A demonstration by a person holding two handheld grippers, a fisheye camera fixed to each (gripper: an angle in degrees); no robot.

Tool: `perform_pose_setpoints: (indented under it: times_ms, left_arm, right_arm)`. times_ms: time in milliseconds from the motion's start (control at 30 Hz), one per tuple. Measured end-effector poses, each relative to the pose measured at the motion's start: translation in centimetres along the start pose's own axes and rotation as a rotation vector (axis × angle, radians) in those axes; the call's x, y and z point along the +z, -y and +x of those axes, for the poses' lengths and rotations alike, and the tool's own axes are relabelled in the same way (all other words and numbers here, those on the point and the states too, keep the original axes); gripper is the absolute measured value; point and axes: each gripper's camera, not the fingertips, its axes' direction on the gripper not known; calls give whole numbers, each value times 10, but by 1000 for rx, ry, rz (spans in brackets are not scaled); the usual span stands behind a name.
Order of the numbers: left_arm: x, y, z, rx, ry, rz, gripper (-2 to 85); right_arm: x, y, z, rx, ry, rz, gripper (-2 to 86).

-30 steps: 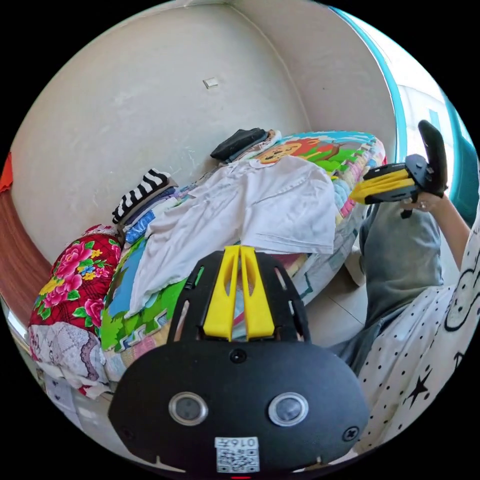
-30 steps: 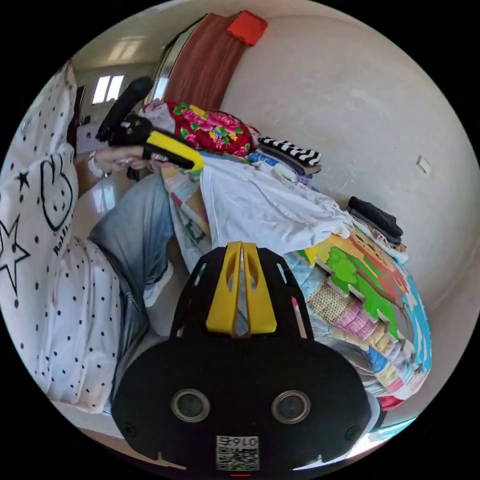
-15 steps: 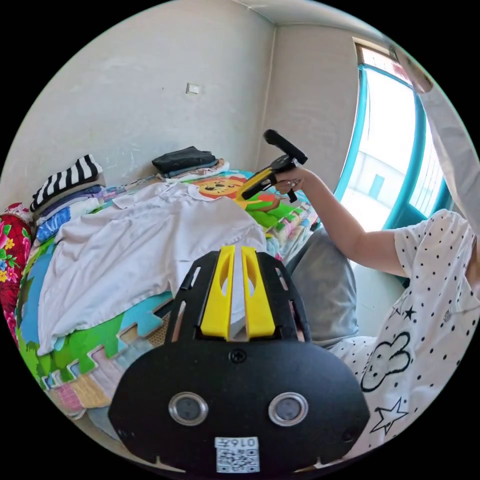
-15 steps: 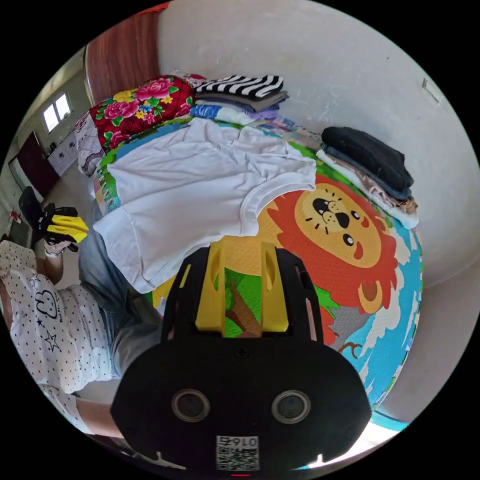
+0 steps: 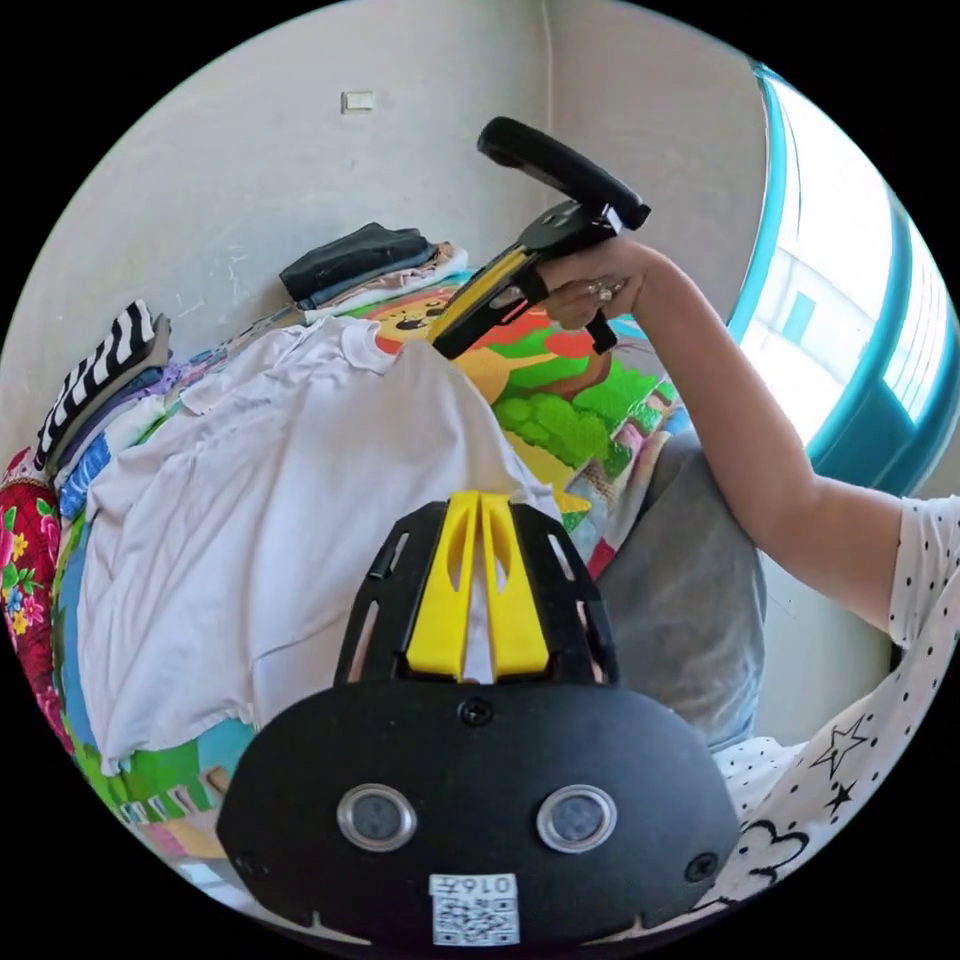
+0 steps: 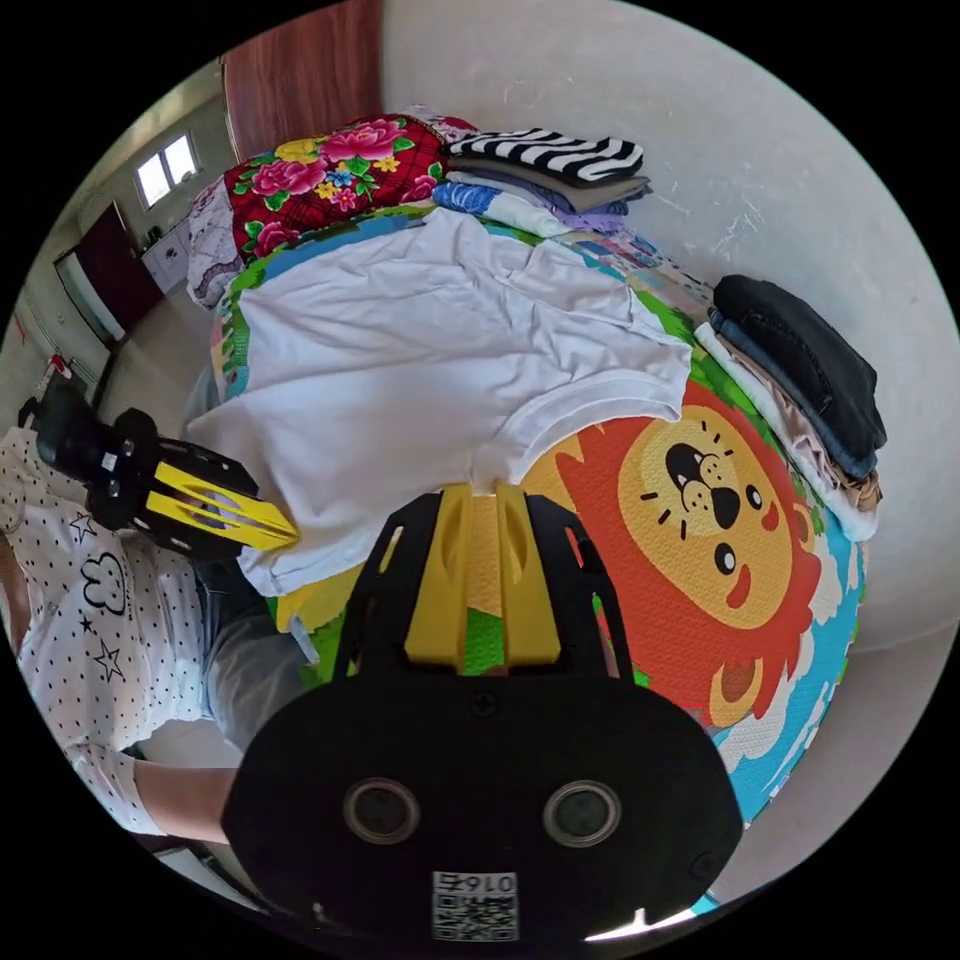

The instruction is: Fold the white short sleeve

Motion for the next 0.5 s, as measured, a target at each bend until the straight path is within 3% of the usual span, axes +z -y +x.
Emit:
perform_pose_setpoints:
  times_ms: [167, 367, 500]
  left_arm:
    - [5, -19, -49, -80, -56, 17, -9]
    - [-4, -49, -111, -221, -71, 119, -9]
    - [2, -64, -140, -311, 36, 120, -8]
  right_arm:
    - [17, 0, 11, 33, 19, 99, 62]
    - [52, -14, 23, -14, 47, 65, 69]
    - [65, -34, 25, -43, 29, 46, 67]
